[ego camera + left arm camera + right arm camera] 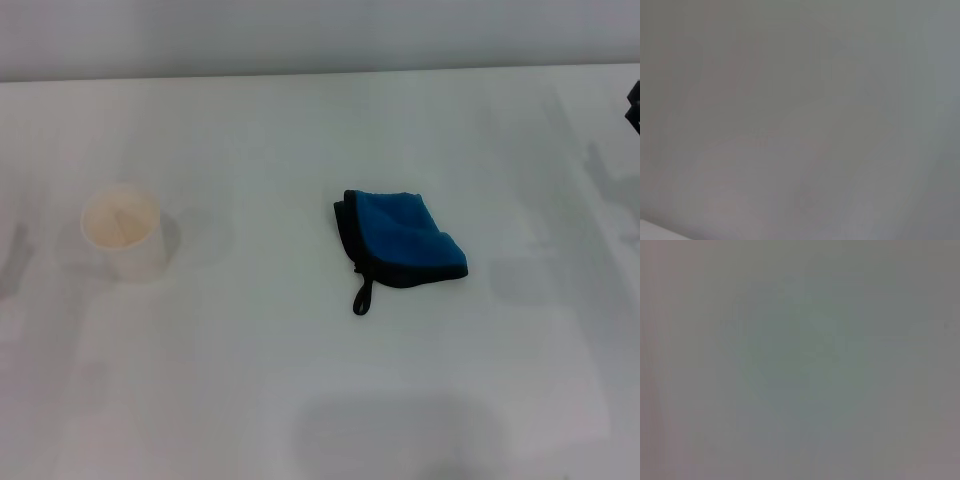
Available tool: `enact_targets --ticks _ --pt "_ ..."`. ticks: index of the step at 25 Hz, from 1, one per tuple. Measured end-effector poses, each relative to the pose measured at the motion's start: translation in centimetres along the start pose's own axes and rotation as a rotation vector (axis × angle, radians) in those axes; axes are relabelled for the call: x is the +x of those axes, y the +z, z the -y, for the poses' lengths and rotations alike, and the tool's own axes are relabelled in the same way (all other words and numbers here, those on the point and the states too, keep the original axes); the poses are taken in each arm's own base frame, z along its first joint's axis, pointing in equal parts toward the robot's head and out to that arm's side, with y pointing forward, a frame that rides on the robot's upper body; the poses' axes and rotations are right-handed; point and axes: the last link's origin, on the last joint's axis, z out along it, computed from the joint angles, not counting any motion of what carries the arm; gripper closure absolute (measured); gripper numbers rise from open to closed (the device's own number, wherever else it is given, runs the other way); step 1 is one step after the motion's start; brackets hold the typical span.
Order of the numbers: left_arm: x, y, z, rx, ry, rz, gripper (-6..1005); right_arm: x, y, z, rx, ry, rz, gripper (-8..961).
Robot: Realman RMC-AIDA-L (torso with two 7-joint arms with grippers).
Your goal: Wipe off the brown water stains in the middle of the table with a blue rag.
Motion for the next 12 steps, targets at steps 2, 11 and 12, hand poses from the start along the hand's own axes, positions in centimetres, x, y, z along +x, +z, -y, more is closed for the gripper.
enact_targets --ticks 2,11,12 --pt "-0.1 0.3 0.0 0.003 0.002 0.008 123 0.1 -0.2 0.1 0.003 0.002 -0.005 93" --pt "0.2 2.1 -0.2 0.003 0.009 0.020 123 0.8 -0.5 -0.3 -0.013 0.003 -0.037 93" --pt "0.2 2.3 -0.2 0.007 0.008 0.019 123 0.8 -0.5 -0.3 -0.014 0.003 -0.038 93"
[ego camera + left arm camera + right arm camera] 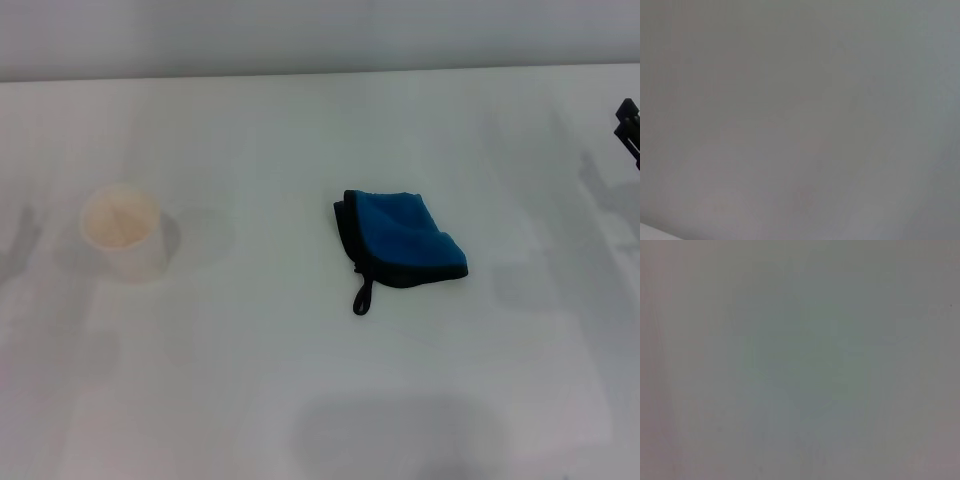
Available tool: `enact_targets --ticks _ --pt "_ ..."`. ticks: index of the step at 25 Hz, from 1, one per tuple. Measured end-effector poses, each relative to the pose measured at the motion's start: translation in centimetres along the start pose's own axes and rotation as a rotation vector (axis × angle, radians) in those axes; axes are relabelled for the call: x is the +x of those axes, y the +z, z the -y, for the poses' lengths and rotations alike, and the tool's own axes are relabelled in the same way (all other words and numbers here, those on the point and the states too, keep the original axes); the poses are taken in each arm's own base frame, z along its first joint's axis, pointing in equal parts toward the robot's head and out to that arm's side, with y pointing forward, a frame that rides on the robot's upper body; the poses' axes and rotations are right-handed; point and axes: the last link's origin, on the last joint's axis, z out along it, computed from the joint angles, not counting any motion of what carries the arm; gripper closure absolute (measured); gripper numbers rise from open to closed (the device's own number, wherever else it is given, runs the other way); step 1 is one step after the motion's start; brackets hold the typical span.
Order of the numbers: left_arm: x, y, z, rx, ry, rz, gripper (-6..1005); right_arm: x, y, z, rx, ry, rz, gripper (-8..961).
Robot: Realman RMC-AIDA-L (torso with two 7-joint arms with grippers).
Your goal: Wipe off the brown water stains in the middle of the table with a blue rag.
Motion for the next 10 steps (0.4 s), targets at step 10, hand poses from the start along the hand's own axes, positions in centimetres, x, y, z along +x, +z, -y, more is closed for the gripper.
enact_targets --ticks 10 --pt "0.6 1.9 0.0 0.011 0.017 0.005 123 0.0 0.0 0.0 -0.001 0.001 0.000 93"
